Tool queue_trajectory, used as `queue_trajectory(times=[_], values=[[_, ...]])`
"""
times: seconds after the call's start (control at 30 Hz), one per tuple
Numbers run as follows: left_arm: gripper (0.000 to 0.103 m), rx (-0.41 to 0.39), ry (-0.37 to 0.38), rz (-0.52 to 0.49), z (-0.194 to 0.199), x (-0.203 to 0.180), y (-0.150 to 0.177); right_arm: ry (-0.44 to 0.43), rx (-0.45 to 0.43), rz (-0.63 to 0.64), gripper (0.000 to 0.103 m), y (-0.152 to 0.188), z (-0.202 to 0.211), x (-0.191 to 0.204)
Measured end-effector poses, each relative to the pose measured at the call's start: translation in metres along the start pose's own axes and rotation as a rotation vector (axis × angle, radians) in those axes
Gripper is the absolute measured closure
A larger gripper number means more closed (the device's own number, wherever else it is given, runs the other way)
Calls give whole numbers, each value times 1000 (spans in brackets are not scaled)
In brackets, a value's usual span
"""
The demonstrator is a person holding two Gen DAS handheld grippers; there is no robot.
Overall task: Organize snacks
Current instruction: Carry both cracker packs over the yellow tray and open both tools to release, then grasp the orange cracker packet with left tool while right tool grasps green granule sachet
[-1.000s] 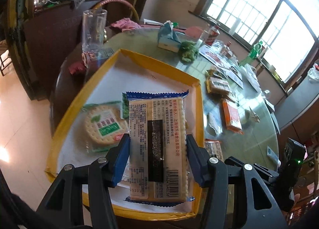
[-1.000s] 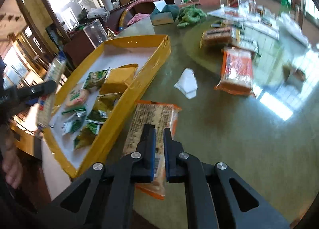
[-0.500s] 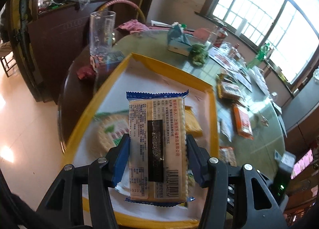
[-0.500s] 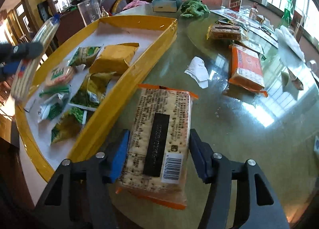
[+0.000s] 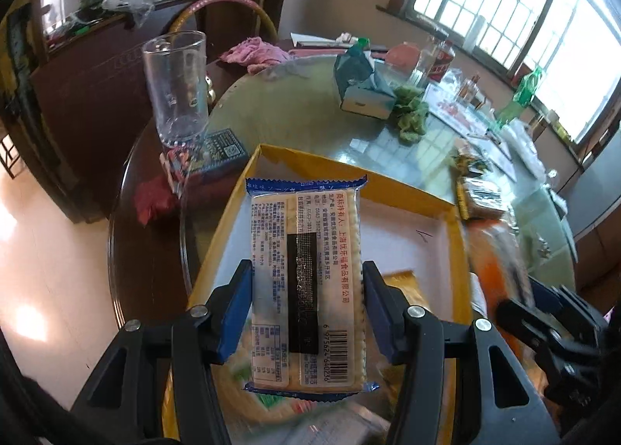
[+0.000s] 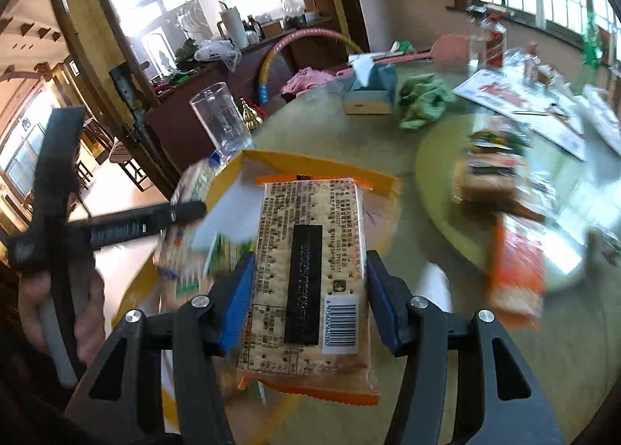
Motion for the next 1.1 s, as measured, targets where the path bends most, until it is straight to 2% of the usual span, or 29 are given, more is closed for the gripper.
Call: queue_trajectory(times=[0.13,0.27,0.33,0.4,0.47,0.57,0.63,0.77,0.9,0.97,1.1], values=[[48,84,-10,-24,-32,8,-8,28,73,-25,46,-17,-57,6],[47,132,-19,-13,-49,13,-8,57,126,-49,46,-16,-88,4],[44,148,-5,-7,-53,14,-6,43,155,-77,45,-13,-99,-1],[40,167,4,6,-54,16,-3,40,140,-89,43,-11,-98,-2],[38,146,11,30,-46,18,-1,33,106,-78,27,-12,-87,0],[27,53,-42,18,-23,10,1,13,44,-75,26,-10,-57,2],[26,-14,-89,-17,-3,-4,9,-7,1,-65,24,-5,-33,1],[25,-62,-146,-109,20,-46,29,-24,-67,-65,22,11,15,-15],[25,-69,-61,-97,35,-90,46,-51,-106,-126,22,31,60,-55],[24,-62,-26,-105,35,-120,53,-34,-124,-161,22,39,81,-81],[24,-32,24,-175,24,-183,59,-33,-132,-233,22,56,113,-137]])
Point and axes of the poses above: each gripper's, at about its wrist camera, not at the fingertips, and z roughly against the way its jaws point, x to its left, y to its underside, the point moved 4 cm from there along -z, roughly the way its jaws point, and after that the axes turned 1 degree about y, right-handed, at the moved point
